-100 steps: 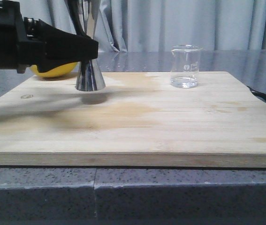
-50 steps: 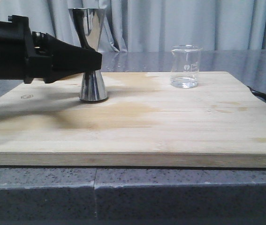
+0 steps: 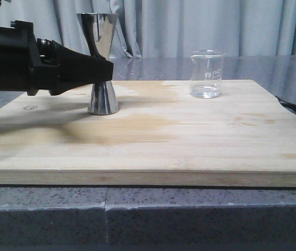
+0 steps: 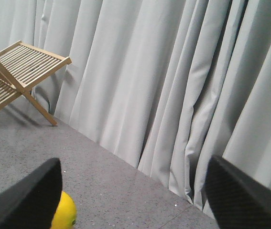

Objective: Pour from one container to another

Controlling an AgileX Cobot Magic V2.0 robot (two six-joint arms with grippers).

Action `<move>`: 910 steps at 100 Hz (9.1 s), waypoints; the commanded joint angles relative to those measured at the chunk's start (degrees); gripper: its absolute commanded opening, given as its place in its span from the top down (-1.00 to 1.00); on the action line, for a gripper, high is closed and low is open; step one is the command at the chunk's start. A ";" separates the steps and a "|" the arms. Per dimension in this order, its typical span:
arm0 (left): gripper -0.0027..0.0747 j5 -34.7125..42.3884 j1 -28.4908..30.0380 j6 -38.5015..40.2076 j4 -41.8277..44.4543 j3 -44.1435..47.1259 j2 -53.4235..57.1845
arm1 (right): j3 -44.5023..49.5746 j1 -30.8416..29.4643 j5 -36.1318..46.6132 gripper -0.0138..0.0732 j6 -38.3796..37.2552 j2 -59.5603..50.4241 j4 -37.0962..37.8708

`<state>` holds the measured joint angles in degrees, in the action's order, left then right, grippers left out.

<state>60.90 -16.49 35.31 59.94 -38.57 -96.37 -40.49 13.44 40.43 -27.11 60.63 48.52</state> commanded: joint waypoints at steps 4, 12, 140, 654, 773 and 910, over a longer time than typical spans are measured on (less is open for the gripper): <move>0.98 3.80 0.19 -0.15 -2.48 -1.48 0.77 | -1.80 -0.01 2.52 -0.55 -0.11 -1.37 -1.60; 0.98 3.94 0.19 -0.15 -2.33 -1.48 -0.18 | -1.80 -0.01 2.52 -0.55 -0.11 -1.37 -1.60; -0.17 2.54 0.19 -0.15 2.60 -1.48 1.05 | -1.80 -0.01 2.52 -0.55 -0.11 -1.37 -1.60; 0.98 -34.26 13.16 -27.13 -48.48 36.29 83.15 | 22.22 -5.66 -55.81 0.85 -0.11 -56.81 -2.58; 0.98 -56.48 13.94 -41.83 -62.95 39.06 98.14 | 22.22 -5.66 -55.88 0.85 -0.11 -56.81 -2.58; 0.98 -56.48 13.94 -41.83 -62.95 39.06 98.14 | 38.05 -6.11 -41.26 0.85 29.51 -62.07 -47.57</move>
<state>0.44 -2.82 -6.53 -2.54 0.08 0.34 -2.52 8.03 -6.75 3.68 -0.22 1.16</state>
